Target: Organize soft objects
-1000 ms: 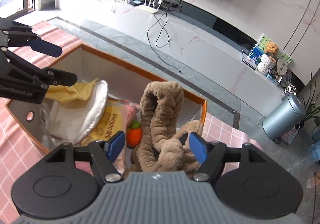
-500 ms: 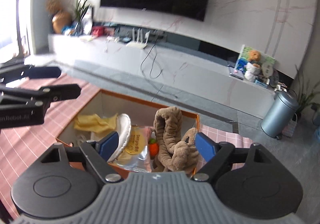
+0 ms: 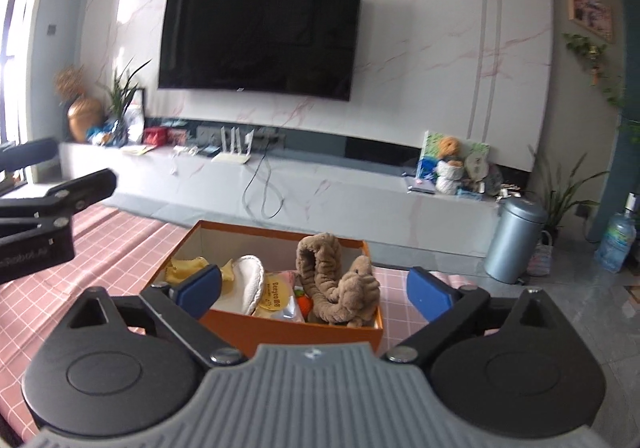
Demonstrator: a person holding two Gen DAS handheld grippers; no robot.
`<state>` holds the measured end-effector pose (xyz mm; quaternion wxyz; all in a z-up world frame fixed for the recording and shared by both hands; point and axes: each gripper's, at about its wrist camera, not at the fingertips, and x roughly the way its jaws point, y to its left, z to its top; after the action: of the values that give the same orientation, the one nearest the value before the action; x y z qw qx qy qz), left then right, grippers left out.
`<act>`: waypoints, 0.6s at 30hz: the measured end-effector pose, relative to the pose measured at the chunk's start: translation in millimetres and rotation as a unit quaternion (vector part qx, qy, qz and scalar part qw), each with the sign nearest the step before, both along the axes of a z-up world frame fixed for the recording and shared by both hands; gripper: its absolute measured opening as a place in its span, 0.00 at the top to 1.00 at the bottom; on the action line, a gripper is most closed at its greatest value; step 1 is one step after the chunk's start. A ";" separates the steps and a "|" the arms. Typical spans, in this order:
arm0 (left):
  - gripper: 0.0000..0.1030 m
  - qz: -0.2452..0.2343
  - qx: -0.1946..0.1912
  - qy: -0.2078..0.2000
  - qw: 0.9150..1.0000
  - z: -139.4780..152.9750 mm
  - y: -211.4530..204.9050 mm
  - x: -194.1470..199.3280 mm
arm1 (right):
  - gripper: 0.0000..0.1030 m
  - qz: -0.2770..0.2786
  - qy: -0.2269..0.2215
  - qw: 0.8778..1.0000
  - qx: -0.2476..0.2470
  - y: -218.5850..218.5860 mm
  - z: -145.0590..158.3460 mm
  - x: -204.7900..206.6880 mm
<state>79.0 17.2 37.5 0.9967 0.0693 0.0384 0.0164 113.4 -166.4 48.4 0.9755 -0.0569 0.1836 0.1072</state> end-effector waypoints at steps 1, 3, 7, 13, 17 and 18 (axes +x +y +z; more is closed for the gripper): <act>0.05 -0.002 -0.006 0.010 1.000 -1.7 1.3 -2.2 | 0.02 -0.011 -0.002 1.000 0.008 -1.0 -4.3 -7.1; 0.05 -0.002 -0.018 0.029 0.999 -6.0 3.2 -5.4 | 0.02 -0.037 -0.001 0.999 0.023 -3.3 -14.8 -19.8; 0.04 0.009 -0.070 0.067 0.995 -18.0 13.3 -13.5 | 0.02 -0.080 0.005 0.996 0.032 -4.8 -38.4 -37.6; 0.00 0.016 -0.121 0.100 0.987 -41.1 27.7 -23.9 | 0.02 -0.089 0.013 0.996 0.027 -7.3 -56.5 -53.9; 0.00 0.058 -0.105 0.110 0.987 -50.4 19.6 -29.1 | 0.02 -0.078 0.017 0.997 0.018 -2.8 -63.5 -62.1; 0.00 0.057 -0.107 0.110 0.987 -52.0 18.3 -30.3 | 0.02 -0.075 0.019 0.997 0.014 -0.9 -65.8 -63.5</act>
<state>48.7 35.4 -14.5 0.9855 -0.0383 0.1534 0.0614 49.9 -167.3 -17.4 0.9779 -0.0274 0.2039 0.0373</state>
